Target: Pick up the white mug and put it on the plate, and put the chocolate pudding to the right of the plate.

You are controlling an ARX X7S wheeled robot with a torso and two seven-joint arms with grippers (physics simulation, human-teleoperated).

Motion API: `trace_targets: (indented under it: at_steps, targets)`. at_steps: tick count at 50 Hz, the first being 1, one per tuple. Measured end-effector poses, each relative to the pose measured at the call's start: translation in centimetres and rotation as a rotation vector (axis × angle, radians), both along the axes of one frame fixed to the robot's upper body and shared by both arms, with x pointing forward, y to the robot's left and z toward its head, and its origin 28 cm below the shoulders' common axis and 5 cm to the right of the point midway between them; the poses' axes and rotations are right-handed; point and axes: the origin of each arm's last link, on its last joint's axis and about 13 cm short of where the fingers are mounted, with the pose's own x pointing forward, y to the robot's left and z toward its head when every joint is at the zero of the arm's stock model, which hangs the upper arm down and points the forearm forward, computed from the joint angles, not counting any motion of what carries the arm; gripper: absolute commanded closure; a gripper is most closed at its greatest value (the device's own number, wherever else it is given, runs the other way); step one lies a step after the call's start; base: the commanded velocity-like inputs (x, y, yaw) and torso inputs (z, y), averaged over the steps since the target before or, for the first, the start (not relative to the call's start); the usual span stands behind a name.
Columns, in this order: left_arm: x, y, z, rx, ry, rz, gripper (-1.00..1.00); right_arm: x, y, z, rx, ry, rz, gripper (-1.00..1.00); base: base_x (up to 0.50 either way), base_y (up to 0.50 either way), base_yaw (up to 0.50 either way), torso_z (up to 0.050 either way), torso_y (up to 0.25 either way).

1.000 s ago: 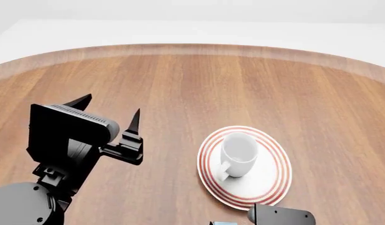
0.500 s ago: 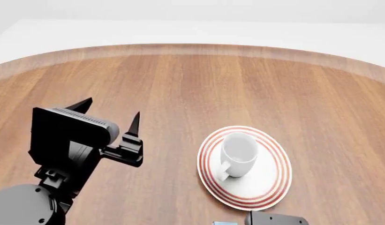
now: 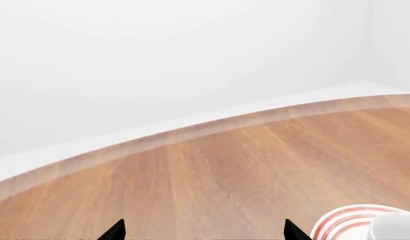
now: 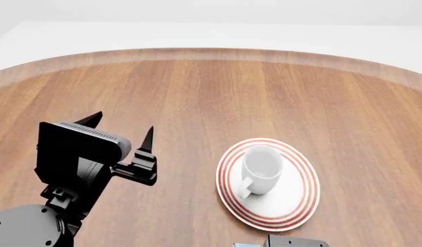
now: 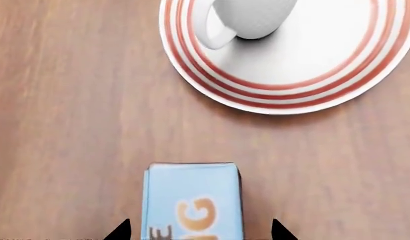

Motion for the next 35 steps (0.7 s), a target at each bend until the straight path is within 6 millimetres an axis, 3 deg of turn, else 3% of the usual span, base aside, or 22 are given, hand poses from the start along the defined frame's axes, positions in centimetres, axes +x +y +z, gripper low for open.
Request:
trace_targets:
  at_steps: [23, 24, 35]
  targets:
    - [0.1, 0.1, -0.3, -0.006, 0.007, 0.003, -1.0, 0.3, 0.4, -1.0, -0.028, 0.016, 0.034, -1.0, 0.0, 0.0, 0.0, 0.0, 0.0]
    - [0.1, 0.1, -0.3, -0.006, 0.007, 0.003, -1.0, 0.3, 0.4, -1.1, -0.029, 0.017, 0.035, 1.0, 0.0, 0.0, 0.0, 0.0, 0.0]
    - [0.1, 0.1, -0.4, -0.008, 0.01, 0.003, -1.0, 0.5, 0.5, -1.2, -0.058, 0.019, 0.033, 1.0, 0.0, 0.0, 0.0, 0.0, 0.0]
